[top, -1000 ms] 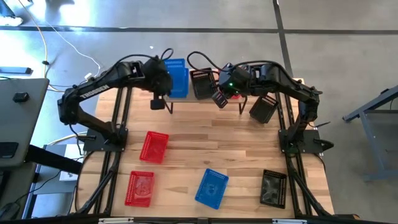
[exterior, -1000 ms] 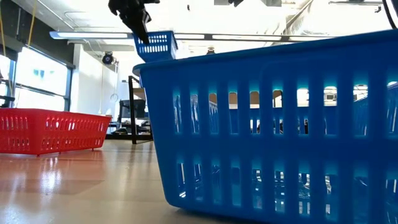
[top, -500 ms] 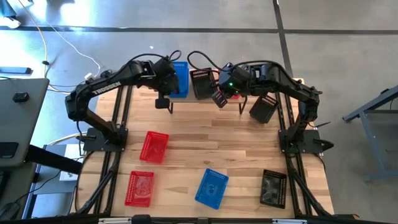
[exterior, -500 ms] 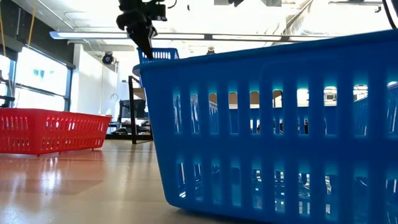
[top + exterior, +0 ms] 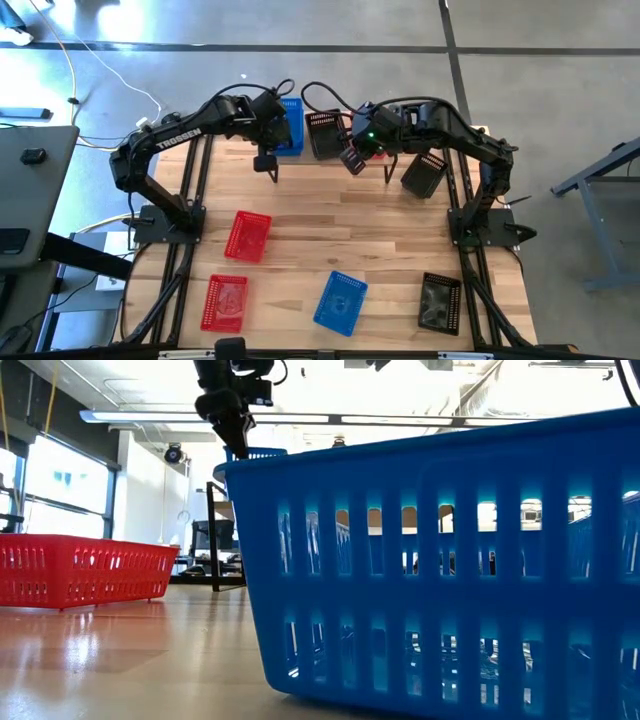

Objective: Stack baskets on shelf by color
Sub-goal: Stack the left blue bin on top of the other blue bin on the shelf, then stack the bottom black bin on top of the other black bin on the shelf

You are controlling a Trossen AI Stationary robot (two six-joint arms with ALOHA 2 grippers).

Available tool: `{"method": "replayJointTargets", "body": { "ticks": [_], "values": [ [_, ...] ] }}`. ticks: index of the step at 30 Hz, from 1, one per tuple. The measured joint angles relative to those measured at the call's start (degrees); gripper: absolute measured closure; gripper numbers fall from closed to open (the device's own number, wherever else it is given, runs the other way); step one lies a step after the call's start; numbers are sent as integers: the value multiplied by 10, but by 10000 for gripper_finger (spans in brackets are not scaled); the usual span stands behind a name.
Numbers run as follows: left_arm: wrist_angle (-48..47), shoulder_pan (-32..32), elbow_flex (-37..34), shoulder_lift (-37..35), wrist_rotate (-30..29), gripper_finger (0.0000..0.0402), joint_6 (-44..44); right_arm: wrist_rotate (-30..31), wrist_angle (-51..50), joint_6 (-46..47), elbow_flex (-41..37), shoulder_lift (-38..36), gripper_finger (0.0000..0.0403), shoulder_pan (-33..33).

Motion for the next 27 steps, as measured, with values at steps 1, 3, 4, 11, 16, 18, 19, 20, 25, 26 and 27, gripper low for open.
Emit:
{"method": "replayJointTargets", "body": {
  "ticks": [1,3,4,11,16,18,19,20,25,26,27],
  "values": [
    [0,0,0,0,0,394,0,-2,0,7,0,0,324,0],
    [1,0,0,0,0,385,-2,-9,0,13,0,0,324,2],
    [1,0,0,0,0,380,-2,-13,0,13,0,0,324,3],
    [1,-1,0,0,0,327,-1,-27,-12,41,0,0,324,25],
    [-1,-6,11,0,-2,285,-21,-27,-52,79,0,0,324,58],
    [-3,-9,19,0,-2,269,-28,-27,-49,86,-2,0,324,75],
    [-4,-11,23,0,-2,262,-31,-28,-49,86,-4,0,324,85],
    [-5,-13,27,-1,-2,256,-32,-30,-49,86,-4,0,324,94],
    [-25,-25,48,-1,-2,239,-47,-31,-49,87,-4,2,324,141],
    [-29,-29,51,-1,-2,238,-51,-29,-49,88,-4,2,324,150],
    [-33,-33,53,-2,-2,238,-57,-25,-49,92,-4,2,324,159]
  ]
}}
